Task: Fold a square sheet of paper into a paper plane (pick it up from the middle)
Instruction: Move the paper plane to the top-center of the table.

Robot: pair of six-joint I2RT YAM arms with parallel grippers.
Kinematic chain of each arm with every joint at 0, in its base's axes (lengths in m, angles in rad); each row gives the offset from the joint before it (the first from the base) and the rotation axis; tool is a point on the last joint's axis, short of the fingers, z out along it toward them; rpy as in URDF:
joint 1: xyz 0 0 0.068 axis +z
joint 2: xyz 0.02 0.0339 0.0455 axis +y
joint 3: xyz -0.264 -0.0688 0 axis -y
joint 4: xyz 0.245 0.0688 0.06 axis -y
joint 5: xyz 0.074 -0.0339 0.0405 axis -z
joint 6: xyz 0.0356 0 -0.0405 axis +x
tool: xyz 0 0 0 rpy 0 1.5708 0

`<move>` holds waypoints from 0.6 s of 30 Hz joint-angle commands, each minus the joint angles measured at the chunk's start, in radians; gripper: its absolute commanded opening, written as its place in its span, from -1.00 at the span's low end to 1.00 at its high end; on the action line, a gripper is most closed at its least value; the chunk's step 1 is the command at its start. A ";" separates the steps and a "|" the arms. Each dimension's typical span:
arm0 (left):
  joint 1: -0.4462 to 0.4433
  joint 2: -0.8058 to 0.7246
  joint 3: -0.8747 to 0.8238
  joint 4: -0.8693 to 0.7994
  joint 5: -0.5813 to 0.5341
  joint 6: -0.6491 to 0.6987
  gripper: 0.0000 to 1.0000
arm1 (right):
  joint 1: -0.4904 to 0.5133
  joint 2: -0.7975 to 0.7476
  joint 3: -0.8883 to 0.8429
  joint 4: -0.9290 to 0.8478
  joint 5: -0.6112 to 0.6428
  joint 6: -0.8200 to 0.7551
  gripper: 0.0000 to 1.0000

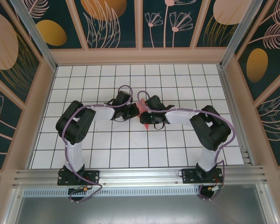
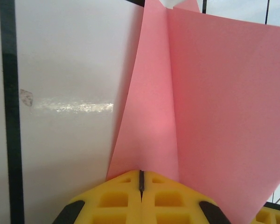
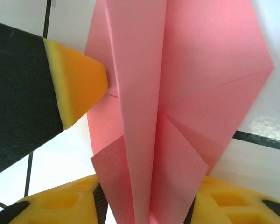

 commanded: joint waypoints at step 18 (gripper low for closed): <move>0.012 -0.077 0.025 -0.089 -0.014 0.030 -0.63 | 0.001 -0.032 0.015 -0.033 0.094 0.056 -0.80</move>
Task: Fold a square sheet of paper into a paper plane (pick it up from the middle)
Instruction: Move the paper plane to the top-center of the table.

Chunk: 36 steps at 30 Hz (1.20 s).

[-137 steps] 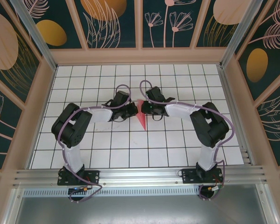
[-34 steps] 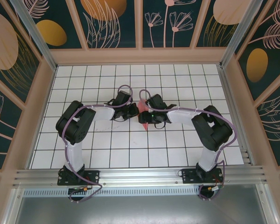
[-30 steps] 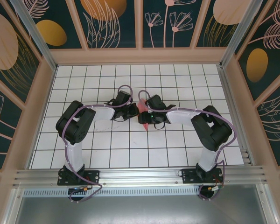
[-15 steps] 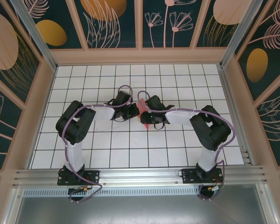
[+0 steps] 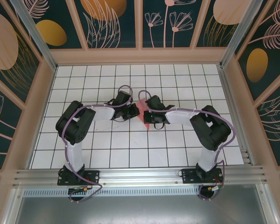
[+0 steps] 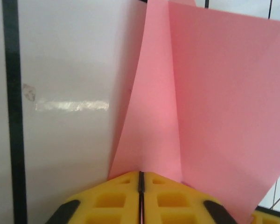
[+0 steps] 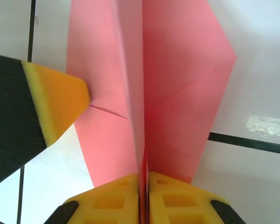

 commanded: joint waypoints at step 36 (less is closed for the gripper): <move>0.089 -0.334 -0.062 -0.295 -0.515 0.043 0.97 | -0.011 0.072 0.072 -0.146 0.190 0.017 -0.71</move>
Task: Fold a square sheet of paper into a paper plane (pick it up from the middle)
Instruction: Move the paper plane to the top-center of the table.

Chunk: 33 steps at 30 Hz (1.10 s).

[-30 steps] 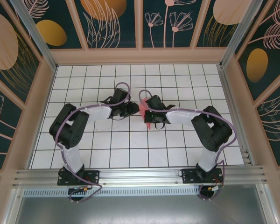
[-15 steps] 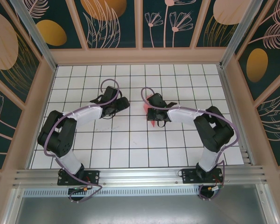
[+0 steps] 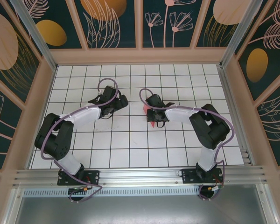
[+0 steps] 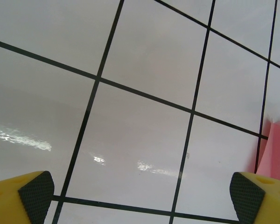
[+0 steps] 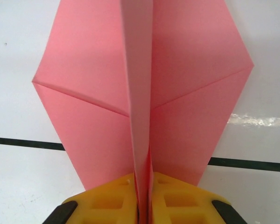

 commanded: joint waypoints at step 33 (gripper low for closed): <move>0.031 -0.118 -0.127 -0.044 -0.124 0.023 0.97 | -0.054 0.315 0.423 -0.116 0.108 -0.009 -0.81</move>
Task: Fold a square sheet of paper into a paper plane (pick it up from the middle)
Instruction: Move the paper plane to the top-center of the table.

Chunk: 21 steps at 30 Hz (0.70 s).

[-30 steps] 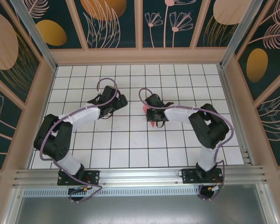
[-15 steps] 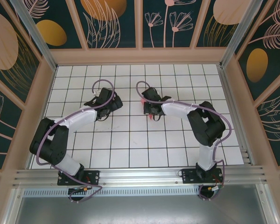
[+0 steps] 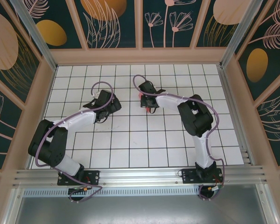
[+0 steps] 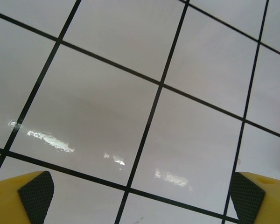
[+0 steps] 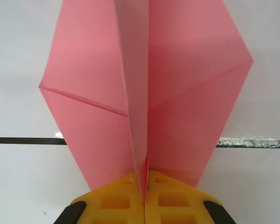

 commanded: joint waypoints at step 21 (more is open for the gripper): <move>0.009 -0.060 0.056 -0.026 -0.159 0.125 0.97 | -0.041 -0.281 -0.005 -0.015 0.018 0.066 0.27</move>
